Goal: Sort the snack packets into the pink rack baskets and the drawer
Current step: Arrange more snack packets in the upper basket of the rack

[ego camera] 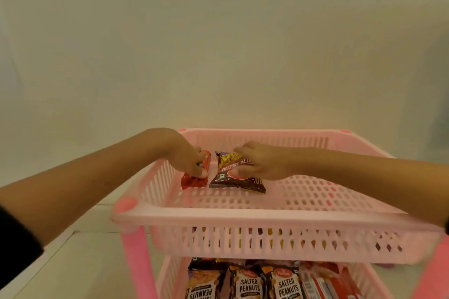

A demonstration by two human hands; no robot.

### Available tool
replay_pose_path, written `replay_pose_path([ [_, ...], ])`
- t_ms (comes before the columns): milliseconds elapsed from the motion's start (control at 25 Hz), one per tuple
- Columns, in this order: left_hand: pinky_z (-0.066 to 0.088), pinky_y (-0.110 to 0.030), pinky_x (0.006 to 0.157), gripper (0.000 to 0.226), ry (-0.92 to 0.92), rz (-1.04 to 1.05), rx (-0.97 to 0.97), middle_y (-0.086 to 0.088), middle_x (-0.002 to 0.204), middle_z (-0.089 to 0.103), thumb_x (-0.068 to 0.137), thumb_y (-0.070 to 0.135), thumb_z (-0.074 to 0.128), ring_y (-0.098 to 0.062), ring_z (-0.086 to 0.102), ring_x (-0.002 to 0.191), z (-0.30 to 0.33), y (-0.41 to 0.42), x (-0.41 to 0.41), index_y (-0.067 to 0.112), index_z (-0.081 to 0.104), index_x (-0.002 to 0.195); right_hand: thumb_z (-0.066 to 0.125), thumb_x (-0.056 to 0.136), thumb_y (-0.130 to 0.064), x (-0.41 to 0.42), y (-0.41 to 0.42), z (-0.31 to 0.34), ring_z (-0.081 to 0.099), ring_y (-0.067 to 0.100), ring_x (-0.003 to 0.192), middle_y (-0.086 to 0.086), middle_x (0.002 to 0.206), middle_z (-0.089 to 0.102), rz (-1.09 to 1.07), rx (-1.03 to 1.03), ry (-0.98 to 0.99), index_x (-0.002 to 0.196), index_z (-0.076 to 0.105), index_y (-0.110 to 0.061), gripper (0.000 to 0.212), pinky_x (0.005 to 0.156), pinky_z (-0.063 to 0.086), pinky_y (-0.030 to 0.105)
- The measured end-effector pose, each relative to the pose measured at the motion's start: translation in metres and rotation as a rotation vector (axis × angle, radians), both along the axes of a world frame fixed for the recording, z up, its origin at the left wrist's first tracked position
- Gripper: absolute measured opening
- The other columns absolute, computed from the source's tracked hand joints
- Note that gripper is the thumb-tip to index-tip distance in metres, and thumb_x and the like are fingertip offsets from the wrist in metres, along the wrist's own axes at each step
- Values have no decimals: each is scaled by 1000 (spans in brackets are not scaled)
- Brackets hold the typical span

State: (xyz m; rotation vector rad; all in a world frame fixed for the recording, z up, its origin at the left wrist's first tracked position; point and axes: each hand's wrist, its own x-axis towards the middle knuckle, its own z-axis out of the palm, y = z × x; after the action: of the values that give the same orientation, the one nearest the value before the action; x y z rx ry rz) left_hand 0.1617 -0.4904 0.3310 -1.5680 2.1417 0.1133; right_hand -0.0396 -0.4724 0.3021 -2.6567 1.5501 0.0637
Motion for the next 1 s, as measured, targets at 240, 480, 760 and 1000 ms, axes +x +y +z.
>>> replay_pose_path([
  [240,38,-38,104,75,-163,-27,-112,-10,156,18,98,46,35,-32,43,126,-12,9,-12,5,0,150,23,94,-59,15,-10,-29,-10,35,145,13,157,-18,-9,117,178,148,-16,-14,80,118,4,50],
  [480,36,-37,101,72,-184,-59,-123,-12,155,20,99,45,35,-31,43,126,-14,12,-14,6,3,150,26,93,-59,27,-17,-26,-10,36,145,15,157,-18,7,110,204,148,-14,-15,81,118,4,49],
  [760,36,-38,108,60,237,-50,-302,-16,151,35,98,23,46,-30,39,134,10,48,2,7,19,149,35,92,-56,10,23,23,8,27,146,13,159,2,-1,17,-51,150,-3,-12,82,119,12,44],
  [1000,39,-20,101,36,1148,-274,-873,-5,123,64,89,7,49,-16,59,115,12,147,-22,9,59,124,53,94,-33,-21,132,50,57,19,111,6,118,63,-23,-533,-617,127,52,-11,39,92,42,26],
])
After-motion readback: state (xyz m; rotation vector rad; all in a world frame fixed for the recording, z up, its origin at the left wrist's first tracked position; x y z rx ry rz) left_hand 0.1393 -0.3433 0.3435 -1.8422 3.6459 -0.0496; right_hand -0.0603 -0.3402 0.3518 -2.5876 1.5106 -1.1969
